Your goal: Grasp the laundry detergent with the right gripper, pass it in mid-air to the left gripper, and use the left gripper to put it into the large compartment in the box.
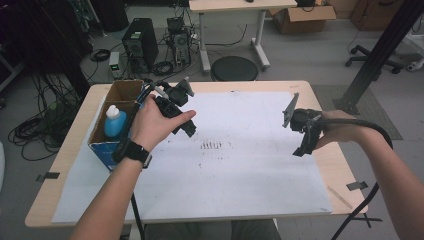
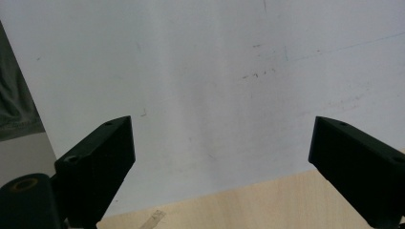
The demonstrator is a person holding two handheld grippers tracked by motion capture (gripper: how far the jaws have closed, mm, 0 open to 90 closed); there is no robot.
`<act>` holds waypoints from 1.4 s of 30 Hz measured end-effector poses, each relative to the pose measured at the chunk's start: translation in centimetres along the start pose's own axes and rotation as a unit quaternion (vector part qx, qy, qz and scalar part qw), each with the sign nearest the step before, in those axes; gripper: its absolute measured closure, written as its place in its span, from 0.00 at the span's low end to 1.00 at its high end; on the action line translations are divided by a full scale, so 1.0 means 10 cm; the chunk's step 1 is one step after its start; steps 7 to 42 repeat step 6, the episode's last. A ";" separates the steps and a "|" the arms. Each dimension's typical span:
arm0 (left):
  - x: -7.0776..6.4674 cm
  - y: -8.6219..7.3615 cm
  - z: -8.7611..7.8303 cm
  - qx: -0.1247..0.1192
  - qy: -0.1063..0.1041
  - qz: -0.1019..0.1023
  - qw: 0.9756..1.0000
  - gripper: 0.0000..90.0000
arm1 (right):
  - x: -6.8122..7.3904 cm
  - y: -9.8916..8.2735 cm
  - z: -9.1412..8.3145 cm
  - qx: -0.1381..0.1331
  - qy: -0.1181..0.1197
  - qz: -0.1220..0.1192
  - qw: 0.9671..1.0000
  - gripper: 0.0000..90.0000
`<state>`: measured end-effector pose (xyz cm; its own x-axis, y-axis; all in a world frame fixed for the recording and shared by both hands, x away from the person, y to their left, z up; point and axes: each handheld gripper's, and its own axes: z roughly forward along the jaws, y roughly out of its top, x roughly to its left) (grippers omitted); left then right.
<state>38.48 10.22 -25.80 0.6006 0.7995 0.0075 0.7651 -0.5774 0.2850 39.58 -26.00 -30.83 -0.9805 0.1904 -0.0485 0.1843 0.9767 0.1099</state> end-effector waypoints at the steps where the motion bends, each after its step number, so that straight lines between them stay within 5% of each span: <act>1: 0.00 0.00 0.00 -0.001 0.000 0.001 1.000 0.05 | 0.00 0.00 0.00 0.000 -0.001 0.000 1.000 0.09; 42: -0.01 -0.01 -0.01 -0.003 -0.003 0.003 1.000 0.05 | 0.01 0.00 -0.01 -0.002 0.000 0.000 1.000 0.09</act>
